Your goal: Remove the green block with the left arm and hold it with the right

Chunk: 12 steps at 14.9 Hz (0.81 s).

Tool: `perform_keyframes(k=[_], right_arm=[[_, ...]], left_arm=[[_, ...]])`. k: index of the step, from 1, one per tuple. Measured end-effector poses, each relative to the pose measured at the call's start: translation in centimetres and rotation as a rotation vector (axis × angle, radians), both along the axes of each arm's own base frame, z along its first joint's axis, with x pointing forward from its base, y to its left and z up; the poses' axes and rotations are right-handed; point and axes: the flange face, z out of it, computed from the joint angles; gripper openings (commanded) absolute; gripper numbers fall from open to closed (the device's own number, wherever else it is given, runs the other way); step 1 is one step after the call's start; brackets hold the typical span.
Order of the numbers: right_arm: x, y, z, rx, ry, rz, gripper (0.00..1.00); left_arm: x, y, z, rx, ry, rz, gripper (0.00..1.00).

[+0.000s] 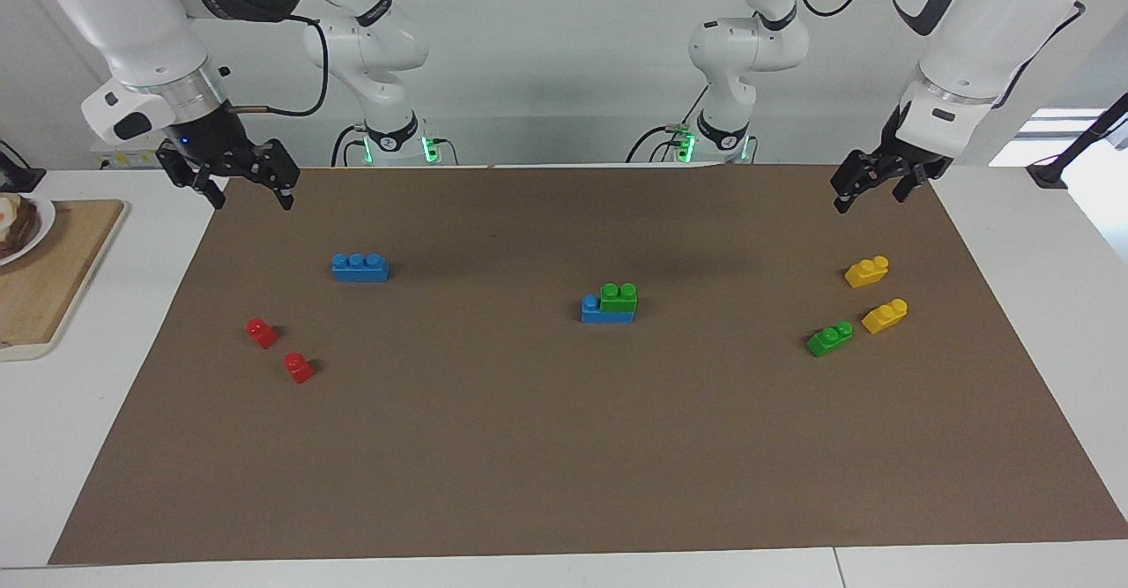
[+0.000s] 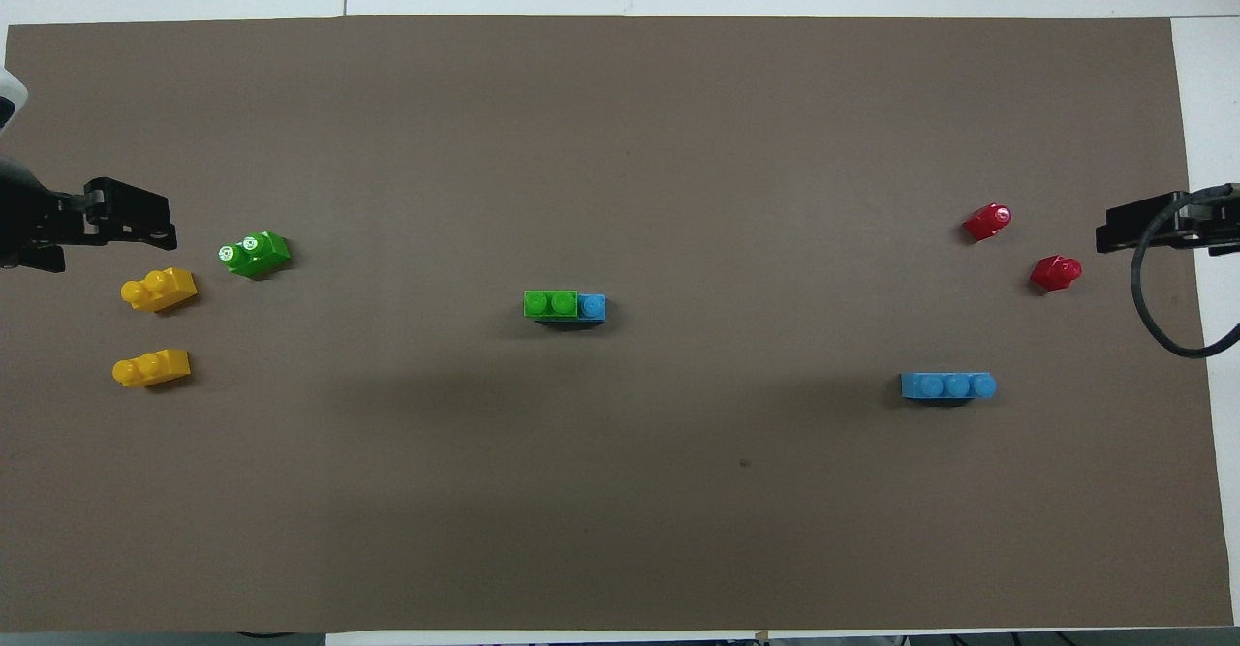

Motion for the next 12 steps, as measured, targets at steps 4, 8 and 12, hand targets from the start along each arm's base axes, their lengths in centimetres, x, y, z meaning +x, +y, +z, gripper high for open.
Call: perform_keyframes(k=[4,8,12], right_arm=[[0.0,0.0,0.0,0.0,0.0,0.0,1.0],[0.0,0.0,0.0,0.0,0.0,0.0,1.0],[0.0,0.5,0.0,0.002,0.0,0.002,0.99]], left_arm=[[-0.1,-0.3,0.3,0.0,-0.008,0.036,1.0],[-0.3,-0.3,0.3,-0.001,-0.013,0.039,1.0],[-0.5,-0.6,-0.7,-0.002,-0.017,0.061,1.0]])
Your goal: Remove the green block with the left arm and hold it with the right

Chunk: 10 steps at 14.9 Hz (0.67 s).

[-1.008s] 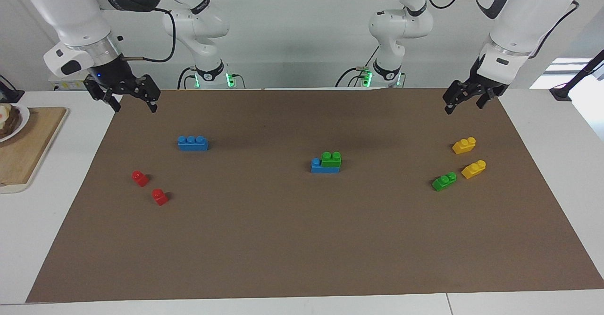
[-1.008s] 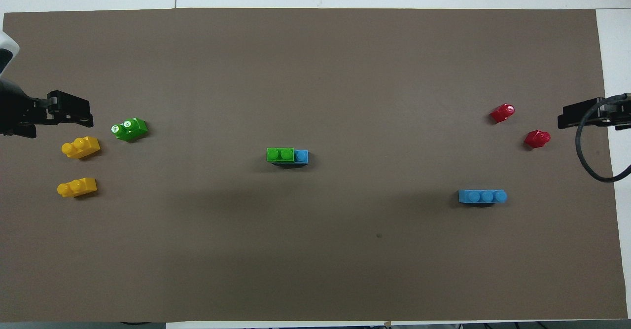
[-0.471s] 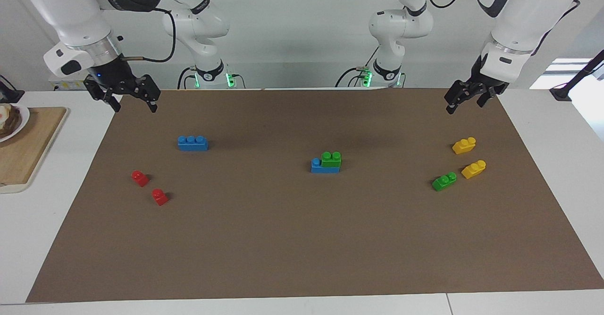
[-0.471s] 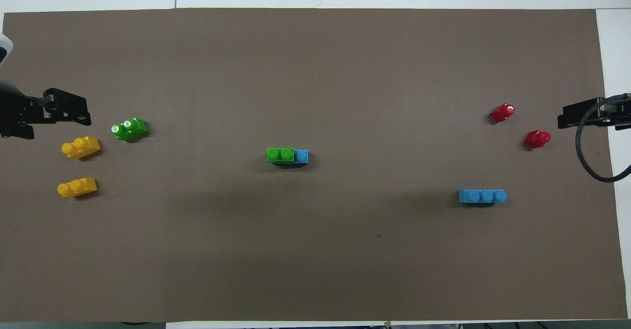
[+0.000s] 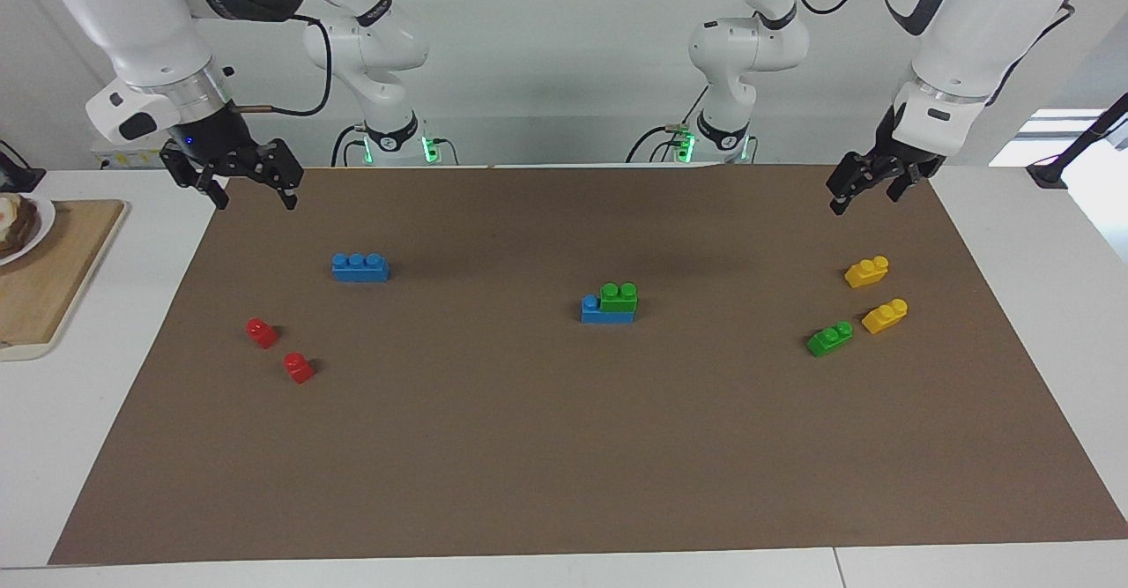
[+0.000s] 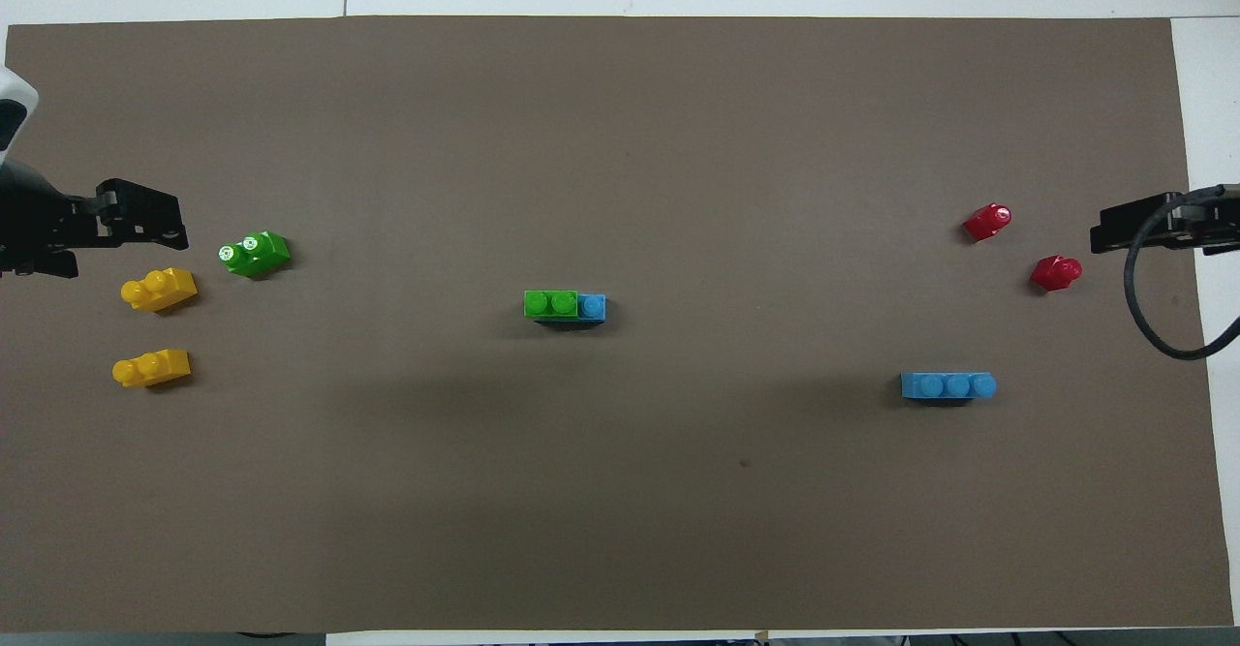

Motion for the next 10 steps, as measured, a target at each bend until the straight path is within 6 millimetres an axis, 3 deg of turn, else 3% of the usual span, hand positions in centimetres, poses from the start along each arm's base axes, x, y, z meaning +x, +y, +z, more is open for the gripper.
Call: perform_keyframes(k=[4,10], right_arm=[[0.1,1.2,-0.6,0.036,0.011,-0.324,0.99],[0.4,8.2,-4.0,0.166,0.12,-0.923,0.99]], left_arm=[[-0.9,-0.6,-1.6,-0.034,0.013,0.115,1.0],[-2.8,-3.0,-3.3,-0.053,0.044,0.25,1.0]])
